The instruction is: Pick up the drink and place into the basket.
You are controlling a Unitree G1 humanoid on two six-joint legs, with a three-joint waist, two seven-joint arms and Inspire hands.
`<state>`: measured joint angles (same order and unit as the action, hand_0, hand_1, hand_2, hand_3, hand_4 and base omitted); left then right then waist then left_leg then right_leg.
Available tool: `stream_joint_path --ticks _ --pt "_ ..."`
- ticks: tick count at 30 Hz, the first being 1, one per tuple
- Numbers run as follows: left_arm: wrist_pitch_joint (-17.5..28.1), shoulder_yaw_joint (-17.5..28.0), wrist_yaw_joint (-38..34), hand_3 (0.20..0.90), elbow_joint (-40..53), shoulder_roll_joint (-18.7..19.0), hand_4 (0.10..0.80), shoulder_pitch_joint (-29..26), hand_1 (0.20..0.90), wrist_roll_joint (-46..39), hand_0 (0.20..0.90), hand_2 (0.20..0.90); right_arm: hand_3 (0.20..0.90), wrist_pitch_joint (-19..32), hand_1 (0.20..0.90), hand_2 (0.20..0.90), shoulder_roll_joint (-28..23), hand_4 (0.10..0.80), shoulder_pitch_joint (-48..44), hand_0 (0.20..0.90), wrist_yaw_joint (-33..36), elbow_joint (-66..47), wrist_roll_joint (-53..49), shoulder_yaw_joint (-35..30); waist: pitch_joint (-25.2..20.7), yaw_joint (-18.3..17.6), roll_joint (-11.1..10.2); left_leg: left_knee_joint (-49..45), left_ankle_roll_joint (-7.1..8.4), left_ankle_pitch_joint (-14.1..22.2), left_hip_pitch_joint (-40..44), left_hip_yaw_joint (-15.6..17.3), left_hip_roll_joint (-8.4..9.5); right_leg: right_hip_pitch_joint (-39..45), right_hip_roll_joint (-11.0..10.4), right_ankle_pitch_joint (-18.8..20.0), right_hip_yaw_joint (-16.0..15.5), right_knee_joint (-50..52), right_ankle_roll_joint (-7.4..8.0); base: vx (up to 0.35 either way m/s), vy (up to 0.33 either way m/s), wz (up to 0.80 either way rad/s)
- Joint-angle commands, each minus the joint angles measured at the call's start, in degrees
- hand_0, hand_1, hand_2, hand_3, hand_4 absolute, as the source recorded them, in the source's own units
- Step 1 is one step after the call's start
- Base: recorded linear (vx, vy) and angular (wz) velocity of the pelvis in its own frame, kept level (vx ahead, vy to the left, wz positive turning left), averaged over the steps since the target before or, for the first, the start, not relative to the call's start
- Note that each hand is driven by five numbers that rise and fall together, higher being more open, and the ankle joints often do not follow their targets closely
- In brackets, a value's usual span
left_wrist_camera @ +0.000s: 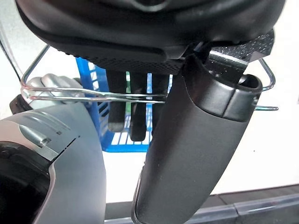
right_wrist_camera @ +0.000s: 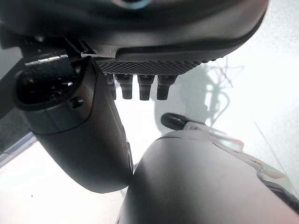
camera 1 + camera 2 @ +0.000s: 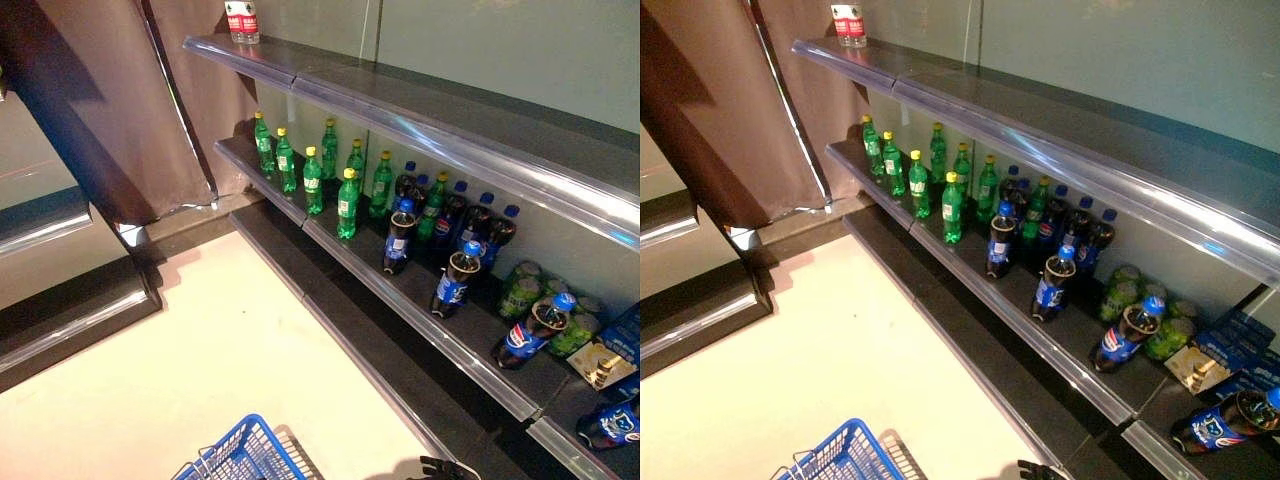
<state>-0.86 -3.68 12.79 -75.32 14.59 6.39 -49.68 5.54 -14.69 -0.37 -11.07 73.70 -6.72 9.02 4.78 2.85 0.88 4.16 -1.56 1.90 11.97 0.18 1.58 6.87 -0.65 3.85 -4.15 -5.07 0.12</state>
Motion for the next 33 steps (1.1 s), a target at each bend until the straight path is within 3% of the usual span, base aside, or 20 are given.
stream_joint_path --ticks 1,33 --pt "1.39 0.49 4.31 0.2 -0.24 -4.31 0.1 -7.03 0.3 0.46 0.3 0.3 0.9 1.4 0.9 0.9 -0.66 0.8 -3.04 0.9 -0.19 3.92 0.27 0.38 -0.72 -0.98 0.04 -2.16 0.21 4.86 -2.44 4.0 3.28 0.77 -0.24 -7.35 -2.57 3.77 2.04 0.0 0.0 0.0" --pt "2.76 2.93 -1.42 0.2 -0.99 -3.59 0.1 -5.8 0.3 1.64 0.3 0.3 0.9 6.13 0.9 0.9 -0.27 0.8 -2.84 0.9 0.26 1.83 2.79 2.46 -0.78 -0.94 -0.23 -2.64 0.11 5.24 -3.27 3.86 3.16 -0.06 0.12 -7.55 -1.37 4.14 1.97 0.007 -0.002 0.0"
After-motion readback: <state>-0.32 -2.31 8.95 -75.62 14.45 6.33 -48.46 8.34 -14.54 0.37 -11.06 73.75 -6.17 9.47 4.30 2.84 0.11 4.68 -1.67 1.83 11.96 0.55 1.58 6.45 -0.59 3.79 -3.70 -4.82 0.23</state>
